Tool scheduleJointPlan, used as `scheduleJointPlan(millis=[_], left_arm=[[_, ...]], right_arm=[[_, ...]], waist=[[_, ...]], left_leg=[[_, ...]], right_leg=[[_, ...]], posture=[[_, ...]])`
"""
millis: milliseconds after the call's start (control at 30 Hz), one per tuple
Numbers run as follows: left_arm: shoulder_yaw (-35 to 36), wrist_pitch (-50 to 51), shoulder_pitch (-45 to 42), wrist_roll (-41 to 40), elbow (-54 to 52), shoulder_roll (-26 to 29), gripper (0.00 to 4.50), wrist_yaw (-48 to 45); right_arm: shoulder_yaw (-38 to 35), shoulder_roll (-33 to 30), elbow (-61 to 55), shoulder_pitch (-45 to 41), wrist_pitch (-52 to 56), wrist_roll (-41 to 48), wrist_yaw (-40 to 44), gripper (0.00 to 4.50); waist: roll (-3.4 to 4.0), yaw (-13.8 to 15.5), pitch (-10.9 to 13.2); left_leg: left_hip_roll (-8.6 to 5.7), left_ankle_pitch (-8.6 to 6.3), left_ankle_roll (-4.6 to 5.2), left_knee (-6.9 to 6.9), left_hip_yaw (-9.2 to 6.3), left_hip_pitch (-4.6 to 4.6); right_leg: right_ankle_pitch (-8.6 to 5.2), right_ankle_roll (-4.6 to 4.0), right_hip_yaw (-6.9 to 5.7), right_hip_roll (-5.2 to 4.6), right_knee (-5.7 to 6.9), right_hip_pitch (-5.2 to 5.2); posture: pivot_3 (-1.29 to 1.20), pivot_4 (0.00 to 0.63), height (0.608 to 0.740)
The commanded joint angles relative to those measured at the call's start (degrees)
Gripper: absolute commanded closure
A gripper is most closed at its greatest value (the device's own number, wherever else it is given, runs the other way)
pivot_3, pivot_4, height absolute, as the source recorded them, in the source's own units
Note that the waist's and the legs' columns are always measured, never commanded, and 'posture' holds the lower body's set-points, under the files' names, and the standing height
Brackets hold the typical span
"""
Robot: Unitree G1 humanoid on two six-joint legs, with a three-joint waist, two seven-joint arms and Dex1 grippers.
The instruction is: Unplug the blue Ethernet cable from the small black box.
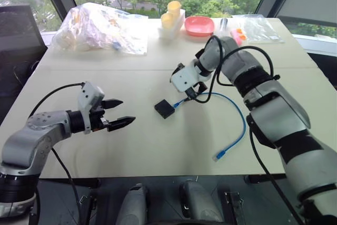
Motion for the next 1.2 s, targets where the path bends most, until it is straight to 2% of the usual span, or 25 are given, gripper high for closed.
scheduleJointPlan(millis=[33, 200, 333, 433, 600, 667, 767, 833, 1000, 1200], left_arm=[[0.58, -0.77, -1.26, -0.13, -0.55, -0.03, 0.00, 0.07], [0.11, -0.84, -1.98, 0.28, -0.01, -0.19, 0.00, 0.10], [-0.30, -0.78, -1.75, 0.76, -0.20, -0.05, 0.00, 0.03], [-0.70, -0.96, -1.66, 1.12, -0.16, -0.20, 0.00, 0.12], [-1.25, -1.08, -1.78, 1.69, -0.33, -0.84, 0.00, 0.61], [-1.22, -1.32, -1.59, 1.94, -0.39, -1.29, 0.00, 1.18], [-0.81, -1.35, -0.73, 2.09, -1.21, -2.31, 0.00, 2.80], [-0.74, -1.64, 0.02, 2.52, -1.69, -2.86, 0.00, 3.81], [0.81, -1.40, 1.12, 2.34, -2.98, -3.74, 0.00, 5.92], [0.17, -2.94, -0.08, 3.30, -1.32, -4.45, 0.00, 6.86]], right_arm=[[-0.77, 0.50, -0.54, 1.88, 0.83, 0.04, -0.66, 0.04], [4.28, 1.64, 4.68, 0.73, 0.26, -9.13, -12.66, 0.04], [3.40, 5.53, 8.16, -0.38, 0.73, -8.60, -14.32, 0.04], [2.43, 8.57, 10.30, -0.99, 1.12, -7.81, -13.17, 0.04], [1.18, 11.95, 12.06, -0.67, 0.76, -6.55, -6.53, 0.04], [1.14, 13.06, 13.16, -0.51, 1.33, -7.16, -6.33, 0.04], [2.51, 14.55, 14.88, 0.56, 1.94, -9.55, -8.88, 0.86], [3.47, 15.59, 15.73, 1.89, 2.33, -11.24, -12.51, 1.84], [3.53, 14.78, 16.77, 2.72, 4.23, -12.73, -13.93, 4.29], [0.24, 13.43, 16.72, 4.16, 6.70, -10.18, -11.86, 4.29]], waist=[[0.00, 0.01, 0.00], [0.01, -0.15, 0.00], [-0.01, -0.36, -0.01], [-0.01, -1.30, -0.01], [-0.01, -1.69, -0.01], [-0.02, -1.65, -0.01], [-0.09, -1.63, -0.06], [-0.14, -1.93, -0.09], [-0.22, -3.09, -0.09], [-0.23, -2.74, -0.09]], left_leg=[[0.00, 0.00, 0.00, 0.00, 0.00, 0.00], [-0.01, 0.00, -0.01, 0.00, 0.03, 0.05], [-0.01, 0.01, -0.03, -0.03, 0.07, 0.34], [-0.01, 0.01, -0.03, -0.11, 0.09, 0.75], [0.02, 0.01, -0.03, -0.18, 0.06, 0.83], [0.03, 0.01, -0.03, -0.22, 0.05, 0.84], [0.10, 0.01, -0.03, -0.23, 0.05, 0.84], [0.13, 0.01, -0.03, -0.24, 0.07, 1.01], [0.32, -0.02, -0.04, -0.37, 0.07, 2.69], [0.34, 0.00, -0.03, -0.32, 0.00, 2.85]], right_leg=[[0.00, 0.00, 0.00, 0.00, 0.00, 0.00], [0.00, -0.01, 0.01, 0.00, 0.02, 0.01], [0.02, -0.04, 0.03, 0.03, 0.01, 0.25], [0.01, -0.05, 0.04, 0.07, 0.01, 0.64], [0.02, -0.07, 0.05, 0.17, 0.03, 0.67], [0.02, -0.07, 0.04, 0.17, 0.02, 0.67], [0.02, -0.07, 0.04, 0.12, 0.02, 0.67], [0.02, -0.08, 0.05, 0.08, 0.00, 0.83], [-0.37, -0.77, 0.04, 0.13, -0.13, 2.42], [-0.30, -0.90, 0.07, 0.23, -0.07, 2.51]], posture=[[0.00, 0.150, 0.735], [0.00, 0.150, 0.735], [0.00, 0.150, 0.735], [0.00, 0.150, 0.735], [0.00, 0.150, 0.735], [0.00, 0.150, 0.735], [0.00, 0.150, 0.735], [0.00, 0.150, 0.735], [0.00, 0.150, 0.735], [0.00, 0.150, 0.735]])
